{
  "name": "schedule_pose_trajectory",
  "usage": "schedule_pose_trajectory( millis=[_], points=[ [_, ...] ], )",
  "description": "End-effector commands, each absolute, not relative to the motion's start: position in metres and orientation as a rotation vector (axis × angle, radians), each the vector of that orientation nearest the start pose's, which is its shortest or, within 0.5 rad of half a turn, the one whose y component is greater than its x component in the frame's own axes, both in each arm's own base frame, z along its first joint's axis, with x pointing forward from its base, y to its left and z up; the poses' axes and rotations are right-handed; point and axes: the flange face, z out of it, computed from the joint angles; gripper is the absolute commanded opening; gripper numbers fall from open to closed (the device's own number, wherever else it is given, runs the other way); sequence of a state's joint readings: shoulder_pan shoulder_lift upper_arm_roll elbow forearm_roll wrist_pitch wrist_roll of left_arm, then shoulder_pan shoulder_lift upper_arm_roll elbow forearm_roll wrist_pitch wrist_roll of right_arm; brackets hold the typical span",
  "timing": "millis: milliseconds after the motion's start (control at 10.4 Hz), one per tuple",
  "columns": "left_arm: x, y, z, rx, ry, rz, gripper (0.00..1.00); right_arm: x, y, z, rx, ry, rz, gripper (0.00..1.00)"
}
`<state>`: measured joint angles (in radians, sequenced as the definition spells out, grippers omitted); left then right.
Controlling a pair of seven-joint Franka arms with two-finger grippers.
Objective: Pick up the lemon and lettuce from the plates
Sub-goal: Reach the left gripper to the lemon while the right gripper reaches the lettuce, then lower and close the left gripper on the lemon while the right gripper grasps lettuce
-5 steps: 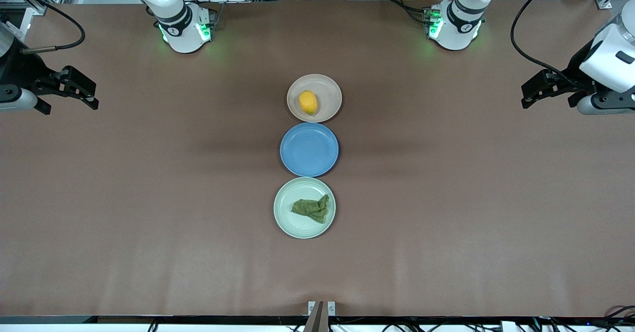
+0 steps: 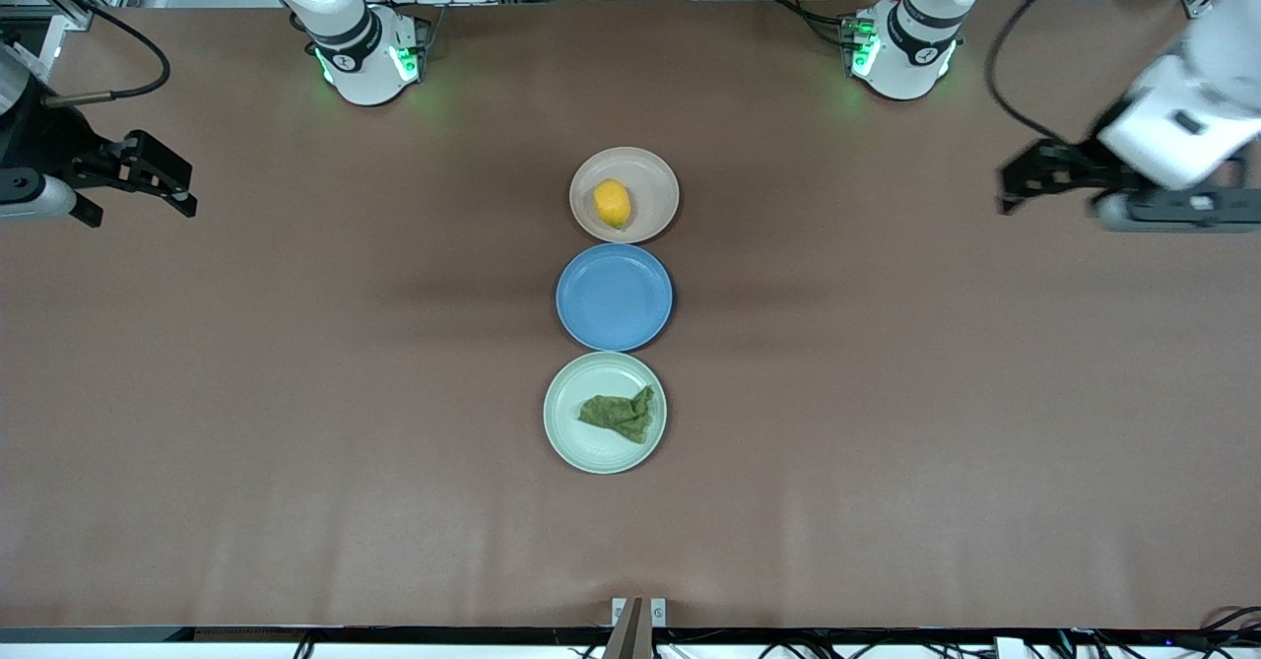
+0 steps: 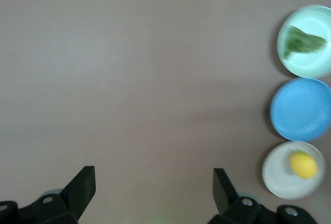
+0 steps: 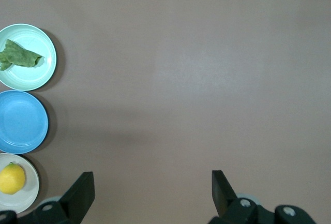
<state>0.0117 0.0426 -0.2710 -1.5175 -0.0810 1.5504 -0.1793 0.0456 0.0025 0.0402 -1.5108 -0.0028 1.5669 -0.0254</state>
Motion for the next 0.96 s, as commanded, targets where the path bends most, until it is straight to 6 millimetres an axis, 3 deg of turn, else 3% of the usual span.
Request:
schedule_pose_trajectory(
  millis=[0,193,386,675,868],
  points=[
    [0.522,-0.253,0.620,-3.278,0.106,0.078,1.00,0.562,0.073,0.632,-3.115,-0.170,-0.043,1.00],
    [0.487,-0.365,0.587,-3.297,-0.012,0.107,1.00,0.583,0.121,0.601,-3.098,-0.082,-0.063,1.00],
    [0.449,-0.456,0.532,-3.280,-0.162,0.200,1.00,0.606,0.162,0.561,-3.083,-0.026,-0.085,1.00],
    [0.403,-0.541,0.444,-3.215,-0.283,0.237,1.00,0.638,0.227,0.478,-3.044,0.145,-0.143,1.00],
    [0.392,-0.572,0.392,-3.214,-0.384,0.279,1.00,0.651,0.281,0.425,-3.028,0.239,-0.147,1.00]
  ],
)
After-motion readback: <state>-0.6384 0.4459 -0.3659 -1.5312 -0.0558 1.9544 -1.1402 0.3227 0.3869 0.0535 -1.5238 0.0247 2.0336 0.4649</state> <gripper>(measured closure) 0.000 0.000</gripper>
